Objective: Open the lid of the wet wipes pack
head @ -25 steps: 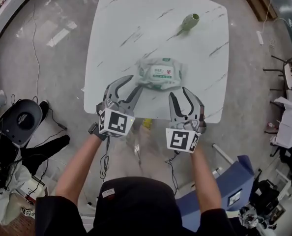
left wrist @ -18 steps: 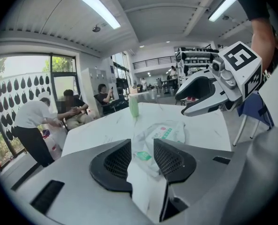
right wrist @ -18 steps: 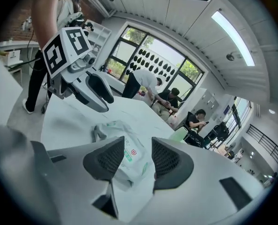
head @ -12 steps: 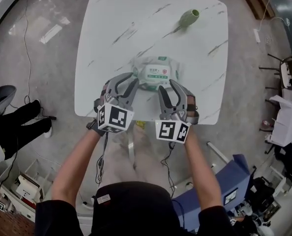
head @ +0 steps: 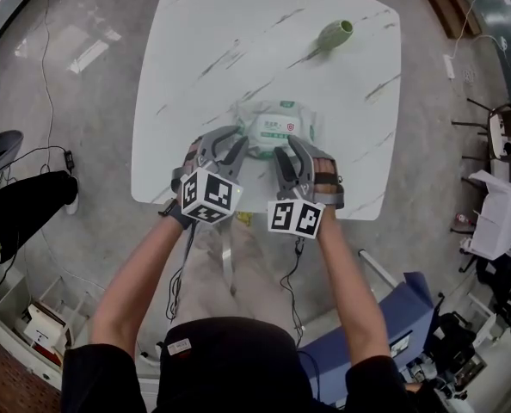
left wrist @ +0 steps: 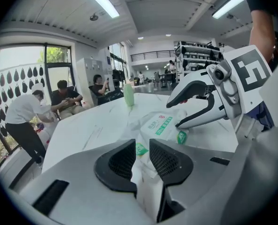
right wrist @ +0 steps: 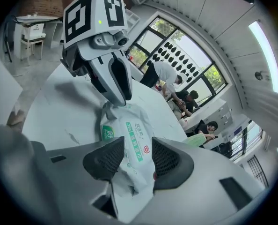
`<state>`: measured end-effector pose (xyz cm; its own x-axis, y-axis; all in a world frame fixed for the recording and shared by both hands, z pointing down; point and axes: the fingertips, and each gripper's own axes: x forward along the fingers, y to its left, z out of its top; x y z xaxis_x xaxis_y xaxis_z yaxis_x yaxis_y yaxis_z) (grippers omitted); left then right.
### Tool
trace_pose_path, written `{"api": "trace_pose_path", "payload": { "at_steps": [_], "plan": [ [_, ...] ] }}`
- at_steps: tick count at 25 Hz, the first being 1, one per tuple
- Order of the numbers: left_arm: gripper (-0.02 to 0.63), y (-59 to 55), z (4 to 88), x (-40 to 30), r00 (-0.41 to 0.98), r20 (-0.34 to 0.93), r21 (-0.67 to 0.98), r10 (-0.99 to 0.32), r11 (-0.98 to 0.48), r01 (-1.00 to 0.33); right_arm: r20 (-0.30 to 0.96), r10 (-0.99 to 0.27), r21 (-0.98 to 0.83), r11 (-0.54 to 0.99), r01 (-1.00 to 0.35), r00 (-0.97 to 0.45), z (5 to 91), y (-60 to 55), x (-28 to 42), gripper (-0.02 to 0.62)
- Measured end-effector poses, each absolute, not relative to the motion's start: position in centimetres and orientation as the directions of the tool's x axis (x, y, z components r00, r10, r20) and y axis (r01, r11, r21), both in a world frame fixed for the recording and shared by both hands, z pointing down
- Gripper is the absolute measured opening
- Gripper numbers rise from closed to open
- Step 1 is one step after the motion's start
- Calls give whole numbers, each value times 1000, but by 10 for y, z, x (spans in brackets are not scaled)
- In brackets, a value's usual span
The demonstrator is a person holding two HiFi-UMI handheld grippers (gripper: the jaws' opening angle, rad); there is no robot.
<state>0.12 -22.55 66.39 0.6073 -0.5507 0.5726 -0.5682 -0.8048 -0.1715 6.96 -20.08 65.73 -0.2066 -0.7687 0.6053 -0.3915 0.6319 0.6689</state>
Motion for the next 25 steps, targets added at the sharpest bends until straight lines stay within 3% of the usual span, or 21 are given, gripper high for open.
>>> {"api": "trace_pose_path", "payload": {
  "at_steps": [7,12,16,25],
  "plan": [
    [90,-223,679,0,606,599,-91,-523,-797,-597,635,-744,658,662,-359,-206,667,-203,67,171],
    [69,-222,682,1,630,569,5,-528,-764,-645,678,-698,627,713,-314,-229,675,-201,63,102],
    [61,-222,683,1,629,566,-15,-532,-770,-638,715,-658,574,745,-339,-234,681,-199,61,51],
    [55,-222,685,2,627,581,-17,-519,-778,-628,714,-653,526,739,-421,-252,682,-199,61,31]
  ]
}}
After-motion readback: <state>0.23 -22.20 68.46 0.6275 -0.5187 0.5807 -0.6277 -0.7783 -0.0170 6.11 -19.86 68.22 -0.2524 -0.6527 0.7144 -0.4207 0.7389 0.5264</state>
